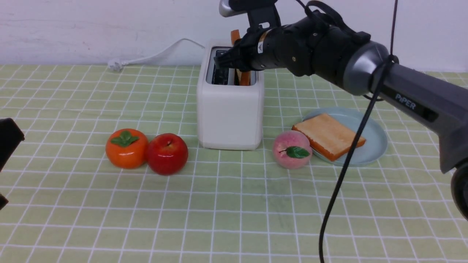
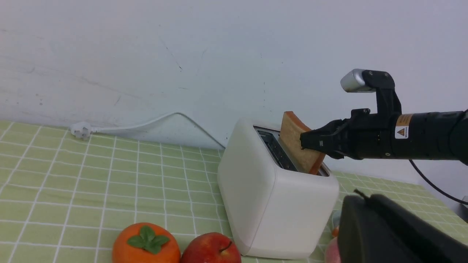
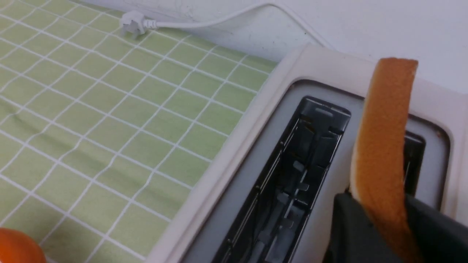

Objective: Take toasted bread from bread machine on green coffee tablecloth place on plate.
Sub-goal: 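Grasp the toast slice in the toaster and pull it up out of the slot with the right gripper, then place the held slice of bread on top of the slice on the plate with the right gripper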

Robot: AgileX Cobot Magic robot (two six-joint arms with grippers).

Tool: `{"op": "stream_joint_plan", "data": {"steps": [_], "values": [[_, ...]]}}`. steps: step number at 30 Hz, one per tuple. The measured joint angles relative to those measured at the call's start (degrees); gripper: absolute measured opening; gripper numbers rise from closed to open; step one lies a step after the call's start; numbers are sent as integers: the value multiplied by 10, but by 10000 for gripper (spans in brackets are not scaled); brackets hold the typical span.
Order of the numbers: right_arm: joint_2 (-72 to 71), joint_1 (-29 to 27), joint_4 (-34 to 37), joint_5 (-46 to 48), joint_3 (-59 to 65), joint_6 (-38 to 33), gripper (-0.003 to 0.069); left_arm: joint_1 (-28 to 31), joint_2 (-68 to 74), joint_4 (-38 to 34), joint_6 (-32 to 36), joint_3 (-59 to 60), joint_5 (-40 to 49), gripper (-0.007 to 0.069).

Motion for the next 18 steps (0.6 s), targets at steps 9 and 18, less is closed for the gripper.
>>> {"op": "stream_joint_plan", "data": {"steps": [9, 18], "values": [[-101, 0, -1, -9, 1, 0, 123, 0, 0, 0, 0, 0, 0, -13], [-258, -7, -120, 236, -3, -66, 123, 0, 0, 0, 0, 1, -23, -13]]}}
